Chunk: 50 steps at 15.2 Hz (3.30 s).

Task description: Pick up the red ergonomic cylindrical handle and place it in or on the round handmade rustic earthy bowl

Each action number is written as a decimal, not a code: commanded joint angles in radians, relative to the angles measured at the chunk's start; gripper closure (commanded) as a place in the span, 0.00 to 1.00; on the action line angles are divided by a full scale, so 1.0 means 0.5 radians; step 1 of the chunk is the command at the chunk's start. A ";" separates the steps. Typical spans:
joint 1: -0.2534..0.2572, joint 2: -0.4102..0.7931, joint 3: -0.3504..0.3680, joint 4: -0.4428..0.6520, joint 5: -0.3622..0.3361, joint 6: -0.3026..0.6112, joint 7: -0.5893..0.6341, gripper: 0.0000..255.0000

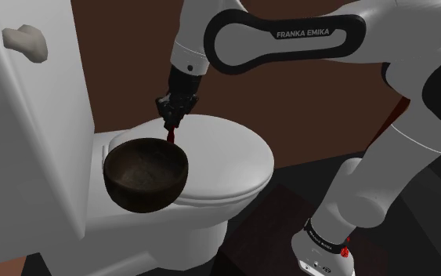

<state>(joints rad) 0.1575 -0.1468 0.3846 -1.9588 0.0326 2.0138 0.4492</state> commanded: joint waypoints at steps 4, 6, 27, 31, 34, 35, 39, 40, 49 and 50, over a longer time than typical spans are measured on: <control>-0.001 -0.002 -0.002 0.051 0.001 -0.053 -0.001 1.00; -0.002 -0.002 -0.003 0.105 0.000 -0.107 -0.002 1.00; -0.005 0.120 0.007 0.806 -0.051 -0.694 0.025 1.00; -0.001 0.174 0.017 0.977 -0.073 -0.816 0.038 1.00; 0.005 0.223 0.026 1.118 -0.094 -0.912 0.049 1.00; 0.006 0.227 0.027 1.128 -0.096 -0.919 0.050 1.00; 0.104 0.247 0.137 1.179 -0.140 -0.957 0.252 1.00; 0.130 0.259 0.166 1.199 -0.155 -0.969 0.304 1.00; 0.341 0.386 0.362 1.326 -0.292 -1.014 0.683 1.00; 0.333 0.364 0.357 1.273 -0.278 -0.979 0.677 1.00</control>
<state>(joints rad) 0.3263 0.0487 0.5644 -1.2952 -0.1142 1.5087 0.7868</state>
